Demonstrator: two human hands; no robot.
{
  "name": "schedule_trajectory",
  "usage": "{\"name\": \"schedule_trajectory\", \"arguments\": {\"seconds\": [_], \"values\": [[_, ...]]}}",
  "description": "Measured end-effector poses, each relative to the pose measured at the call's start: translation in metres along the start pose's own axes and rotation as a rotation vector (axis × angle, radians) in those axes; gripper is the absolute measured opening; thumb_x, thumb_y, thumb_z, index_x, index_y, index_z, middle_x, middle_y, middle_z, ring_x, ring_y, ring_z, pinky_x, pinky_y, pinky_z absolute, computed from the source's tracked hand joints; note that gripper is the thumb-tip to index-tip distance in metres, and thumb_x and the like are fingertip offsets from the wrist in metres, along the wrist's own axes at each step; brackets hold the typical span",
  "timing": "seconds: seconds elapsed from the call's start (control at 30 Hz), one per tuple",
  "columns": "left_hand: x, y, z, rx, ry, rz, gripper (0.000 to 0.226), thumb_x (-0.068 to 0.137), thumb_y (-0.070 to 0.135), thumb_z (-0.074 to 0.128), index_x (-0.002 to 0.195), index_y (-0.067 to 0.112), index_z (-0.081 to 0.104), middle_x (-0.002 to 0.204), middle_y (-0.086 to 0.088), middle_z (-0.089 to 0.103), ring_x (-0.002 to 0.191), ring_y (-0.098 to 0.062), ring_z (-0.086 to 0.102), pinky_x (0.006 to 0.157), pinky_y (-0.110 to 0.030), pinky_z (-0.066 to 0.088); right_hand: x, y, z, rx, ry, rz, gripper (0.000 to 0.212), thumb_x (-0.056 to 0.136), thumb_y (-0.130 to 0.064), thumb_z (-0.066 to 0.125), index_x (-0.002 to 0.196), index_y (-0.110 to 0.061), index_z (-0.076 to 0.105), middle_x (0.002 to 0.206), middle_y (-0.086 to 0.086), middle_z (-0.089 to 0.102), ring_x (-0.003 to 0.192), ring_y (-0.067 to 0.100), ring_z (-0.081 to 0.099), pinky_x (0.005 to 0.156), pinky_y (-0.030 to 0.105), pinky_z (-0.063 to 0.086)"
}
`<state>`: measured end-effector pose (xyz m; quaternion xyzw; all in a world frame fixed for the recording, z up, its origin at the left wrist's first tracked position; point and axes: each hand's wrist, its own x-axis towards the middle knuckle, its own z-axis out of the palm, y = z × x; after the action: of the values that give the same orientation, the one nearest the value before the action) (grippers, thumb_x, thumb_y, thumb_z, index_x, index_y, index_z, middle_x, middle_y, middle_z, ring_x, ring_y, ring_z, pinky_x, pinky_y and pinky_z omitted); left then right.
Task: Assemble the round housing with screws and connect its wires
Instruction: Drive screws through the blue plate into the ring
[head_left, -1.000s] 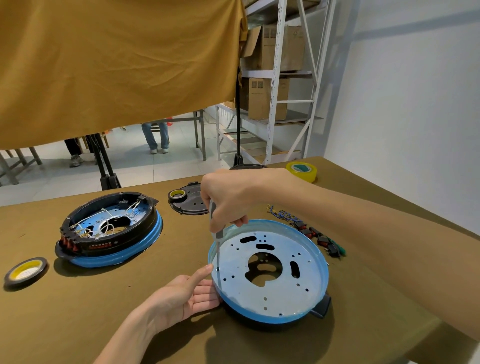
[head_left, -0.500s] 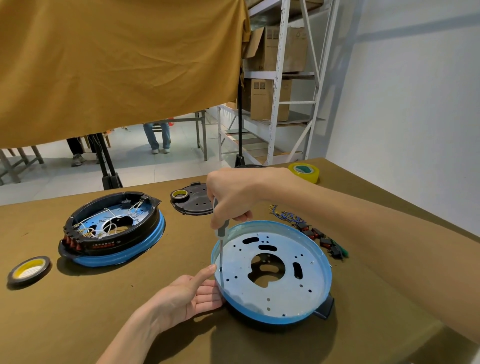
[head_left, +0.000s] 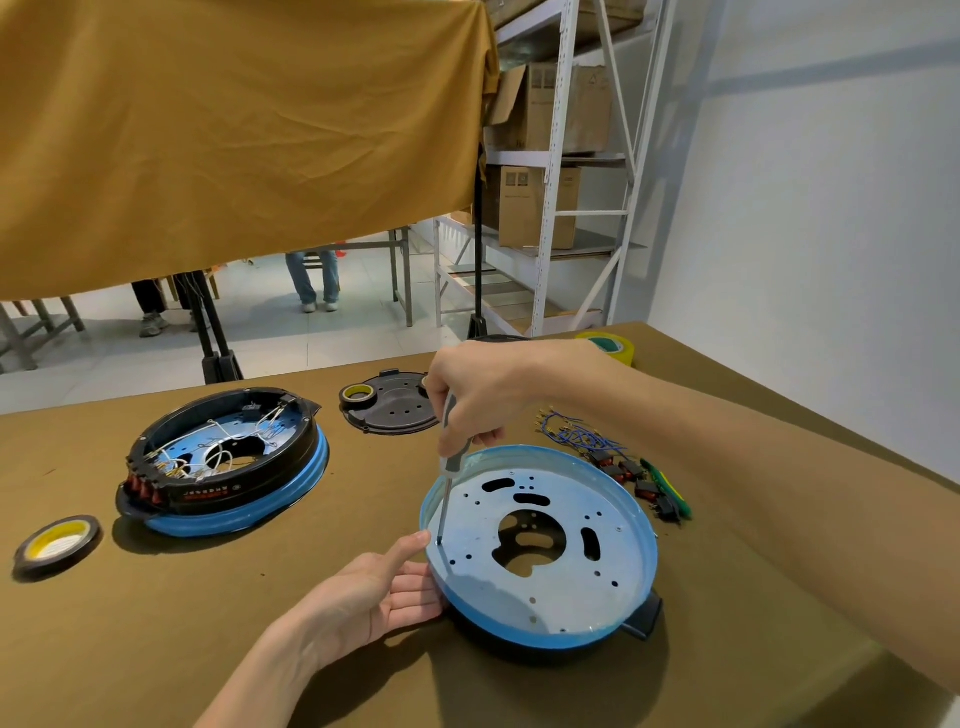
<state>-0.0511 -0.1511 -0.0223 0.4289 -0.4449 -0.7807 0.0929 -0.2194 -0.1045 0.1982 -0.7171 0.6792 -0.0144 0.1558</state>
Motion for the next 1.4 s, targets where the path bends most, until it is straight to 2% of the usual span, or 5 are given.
{"name": "schedule_trajectory", "arguments": {"seconds": [0.63,0.87,0.97,1.17,1.4], "values": [[-0.014,0.002,0.012,-0.017,0.052,0.031,0.075,0.066,0.046,0.082,0.118,-0.005,0.063,0.106,-0.024,0.077,0.097,-0.034,0.077,0.074,-0.038,0.066,-0.012,-0.013,0.005,0.008,0.011,0.011,0.024,0.081,-0.018,0.080,0.087,0.002,0.069,0.062,0.008,0.073,0.051,0.017,0.070,0.049,0.024,0.055],[-0.014,0.004,0.008,-0.123,0.197,0.236,0.068,0.068,0.050,0.080,0.113,0.002,0.060,0.101,-0.018,0.079,0.095,-0.028,0.078,0.078,-0.036,0.061,-0.074,0.083,0.022,0.735,0.281,0.192,0.027,0.084,-0.005,0.078,0.090,-0.006,0.052,0.083,0.019,0.078,0.080,0.029,0.079,0.076,0.040,0.065],[-0.012,0.005,0.004,-0.203,0.239,0.309,0.053,0.071,0.043,0.081,0.107,0.011,0.059,0.107,-0.014,0.076,0.104,-0.024,0.072,0.081,-0.035,0.057,-0.084,0.122,0.067,0.889,0.478,0.353,0.031,0.085,-0.007,0.074,0.078,-0.012,0.044,0.076,0.018,0.076,0.068,0.026,0.074,0.061,0.036,0.063],[-0.010,-0.005,0.017,-0.017,0.259,0.429,0.021,0.091,0.032,0.072,0.105,0.017,0.067,0.088,0.007,0.081,0.084,-0.006,0.076,0.067,-0.017,0.056,-0.080,0.176,0.155,0.570,0.701,0.606,0.030,0.090,-0.022,0.070,0.073,-0.017,0.045,0.067,0.002,0.056,0.068,0.026,0.052,0.056,0.034,0.034],[-0.011,-0.006,0.023,0.342,0.546,0.582,0.034,0.104,0.025,0.058,0.137,0.016,0.059,0.113,0.008,0.064,0.116,-0.019,0.059,0.083,-0.031,0.051,-0.071,0.186,0.178,0.262,0.637,0.675,0.021,0.094,-0.024,0.063,0.082,-0.023,0.046,0.078,-0.005,0.057,0.074,0.022,0.054,0.057,0.034,0.036]]}}
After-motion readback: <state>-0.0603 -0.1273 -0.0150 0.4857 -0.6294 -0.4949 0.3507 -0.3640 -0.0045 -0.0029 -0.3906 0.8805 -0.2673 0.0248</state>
